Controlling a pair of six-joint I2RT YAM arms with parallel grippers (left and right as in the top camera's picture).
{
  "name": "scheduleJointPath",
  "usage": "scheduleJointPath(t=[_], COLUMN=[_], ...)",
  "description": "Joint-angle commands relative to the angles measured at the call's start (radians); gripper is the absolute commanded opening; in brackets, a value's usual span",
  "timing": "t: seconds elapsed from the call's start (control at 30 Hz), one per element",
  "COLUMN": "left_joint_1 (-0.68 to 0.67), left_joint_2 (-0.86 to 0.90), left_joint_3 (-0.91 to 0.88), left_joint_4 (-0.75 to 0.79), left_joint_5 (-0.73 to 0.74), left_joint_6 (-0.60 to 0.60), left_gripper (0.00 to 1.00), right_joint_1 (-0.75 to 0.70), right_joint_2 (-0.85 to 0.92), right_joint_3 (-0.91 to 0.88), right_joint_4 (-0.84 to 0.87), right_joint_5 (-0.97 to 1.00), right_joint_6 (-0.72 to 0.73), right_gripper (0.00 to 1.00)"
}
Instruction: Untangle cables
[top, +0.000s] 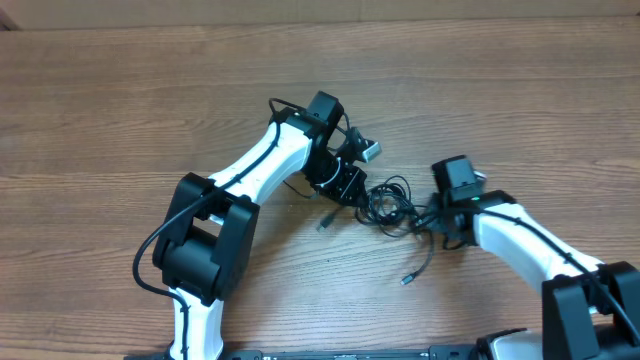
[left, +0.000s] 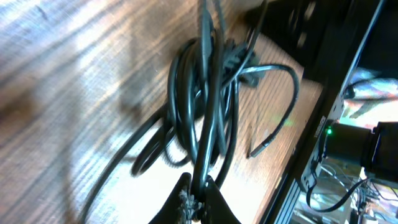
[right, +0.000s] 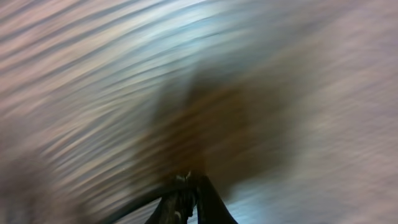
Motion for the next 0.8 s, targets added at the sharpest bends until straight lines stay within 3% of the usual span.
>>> scheduleJointPath(t=[0.0,0.1,0.23,0.5,0.77], left_joint_1=[0.004,0.004,0.004,0.004,0.004], left_joint_2=[0.014,0.014,0.014,0.014,0.014], left_joint_3=[0.015,0.015,0.015,0.015,0.015], left_joint_4=[-0.016,-0.016,-0.016,-0.014,-0.022], left_joint_5=[-0.051,-0.051,-0.051,-0.051,-0.112], left_joint_6=[0.026,0.026,0.026,0.026,0.026], left_gripper=[0.04,0.04,0.04,0.04,0.04], right_joint_1=[-0.112,-0.176,-0.239,-0.277,-0.277], right_joint_2=[0.024,0.024,0.024,0.024,0.024], right_joint_3=[-0.026,-0.026,-0.026,-0.026,-0.026], right_joint_4=[-0.047,-0.054,-0.054,-0.054,-0.057], right_joint_5=[0.149,0.117,0.070,0.053,0.047], right_joint_6=[0.167,0.167,0.167,0.167,0.169], right_gripper=[0.07,0.19,0.23,0.41,0.43])
